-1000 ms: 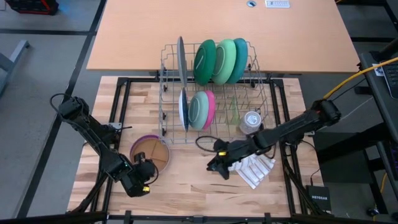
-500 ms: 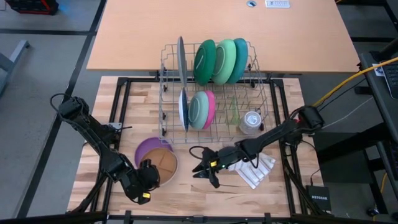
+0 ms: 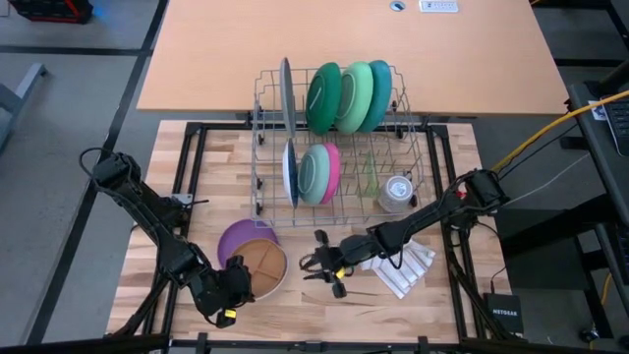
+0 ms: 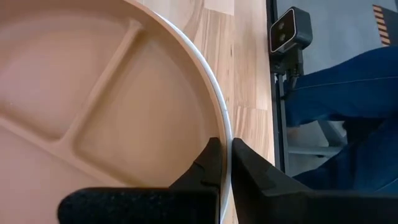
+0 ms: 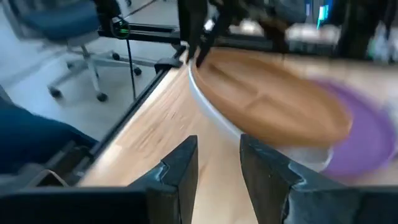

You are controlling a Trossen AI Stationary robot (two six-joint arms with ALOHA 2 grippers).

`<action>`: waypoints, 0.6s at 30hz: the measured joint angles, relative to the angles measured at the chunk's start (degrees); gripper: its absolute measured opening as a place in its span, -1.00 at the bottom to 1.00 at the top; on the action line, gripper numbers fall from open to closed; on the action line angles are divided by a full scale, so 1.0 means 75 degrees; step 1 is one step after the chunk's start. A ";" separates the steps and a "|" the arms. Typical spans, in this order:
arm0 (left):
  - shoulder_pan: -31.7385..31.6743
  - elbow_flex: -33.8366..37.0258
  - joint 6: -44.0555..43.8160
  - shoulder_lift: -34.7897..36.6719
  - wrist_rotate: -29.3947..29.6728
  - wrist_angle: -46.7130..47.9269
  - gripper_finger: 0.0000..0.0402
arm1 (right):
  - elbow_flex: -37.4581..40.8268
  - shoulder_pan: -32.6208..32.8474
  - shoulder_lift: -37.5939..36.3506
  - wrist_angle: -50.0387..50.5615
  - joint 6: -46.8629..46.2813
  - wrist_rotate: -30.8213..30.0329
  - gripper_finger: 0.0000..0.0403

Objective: Sort dishes
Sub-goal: Put the brown plate in the dish rack

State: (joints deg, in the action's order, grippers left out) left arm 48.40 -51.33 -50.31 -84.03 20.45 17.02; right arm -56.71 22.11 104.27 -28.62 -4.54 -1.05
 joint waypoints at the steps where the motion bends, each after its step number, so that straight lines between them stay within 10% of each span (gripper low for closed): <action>1: 0.0000 0.0000 0.0027 0.0000 0.0000 0.0000 -0.98 | 0.0000 0.0000 0.0000 -0.0095 0.0474 0.0010 -0.39; 18: -0.0009 0.0000 0.0150 0.0000 0.0000 0.0114 -0.98 | -0.3747 -0.0443 0.1784 0.4176 0.2402 -0.0132 -0.39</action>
State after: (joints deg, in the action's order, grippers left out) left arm 48.34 -51.33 -49.18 -84.03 20.45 17.87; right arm -84.81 18.79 117.65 2.70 13.47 -2.04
